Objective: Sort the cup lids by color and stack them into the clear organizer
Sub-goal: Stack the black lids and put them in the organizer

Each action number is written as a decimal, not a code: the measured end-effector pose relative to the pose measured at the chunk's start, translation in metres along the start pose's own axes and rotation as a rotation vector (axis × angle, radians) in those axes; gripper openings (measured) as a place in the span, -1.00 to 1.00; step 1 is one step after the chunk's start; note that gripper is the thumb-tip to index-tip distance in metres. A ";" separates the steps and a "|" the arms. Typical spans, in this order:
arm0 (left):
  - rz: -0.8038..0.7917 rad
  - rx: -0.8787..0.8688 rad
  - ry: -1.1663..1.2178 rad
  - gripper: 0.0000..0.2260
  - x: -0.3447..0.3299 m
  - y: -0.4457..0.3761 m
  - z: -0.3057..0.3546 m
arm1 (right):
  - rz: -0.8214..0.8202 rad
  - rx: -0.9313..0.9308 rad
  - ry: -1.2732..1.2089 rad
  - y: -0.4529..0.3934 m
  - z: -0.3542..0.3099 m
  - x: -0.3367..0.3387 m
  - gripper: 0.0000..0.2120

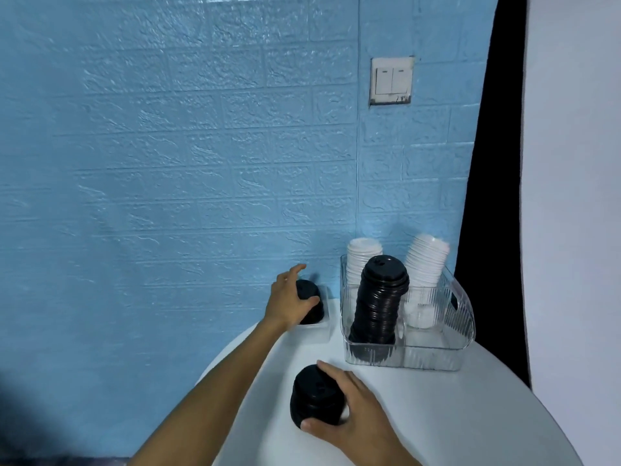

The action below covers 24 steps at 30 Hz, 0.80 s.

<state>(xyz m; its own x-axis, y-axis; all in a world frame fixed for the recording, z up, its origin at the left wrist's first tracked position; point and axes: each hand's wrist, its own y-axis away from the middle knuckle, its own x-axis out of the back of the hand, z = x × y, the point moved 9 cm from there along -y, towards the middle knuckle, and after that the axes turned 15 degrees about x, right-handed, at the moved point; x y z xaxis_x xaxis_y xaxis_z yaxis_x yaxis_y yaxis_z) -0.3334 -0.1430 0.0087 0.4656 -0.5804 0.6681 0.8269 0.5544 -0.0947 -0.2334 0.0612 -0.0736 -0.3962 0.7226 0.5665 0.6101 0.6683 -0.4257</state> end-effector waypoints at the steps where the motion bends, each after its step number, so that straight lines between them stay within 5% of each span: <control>1: -0.017 0.000 -0.066 -0.24 -0.007 -0.009 0.001 | 0.000 0.004 0.008 -0.002 0.000 0.001 -0.14; 10: -0.097 -0.040 -0.482 -0.08 -0.046 -0.042 -0.008 | -0.029 0.014 0.044 -0.009 0.004 0.000 -0.15; 24: -0.075 -0.168 -0.795 -0.43 -0.054 -0.041 0.006 | -0.019 0.004 0.053 -0.001 0.005 -0.001 -0.16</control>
<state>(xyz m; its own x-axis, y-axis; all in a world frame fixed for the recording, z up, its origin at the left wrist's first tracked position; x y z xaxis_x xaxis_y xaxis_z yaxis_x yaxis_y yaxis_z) -0.3939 -0.1306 -0.0188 0.0964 0.0190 0.9952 0.9126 0.3975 -0.0960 -0.2367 0.0602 -0.0773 -0.3706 0.6998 0.6107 0.6002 0.6822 -0.4175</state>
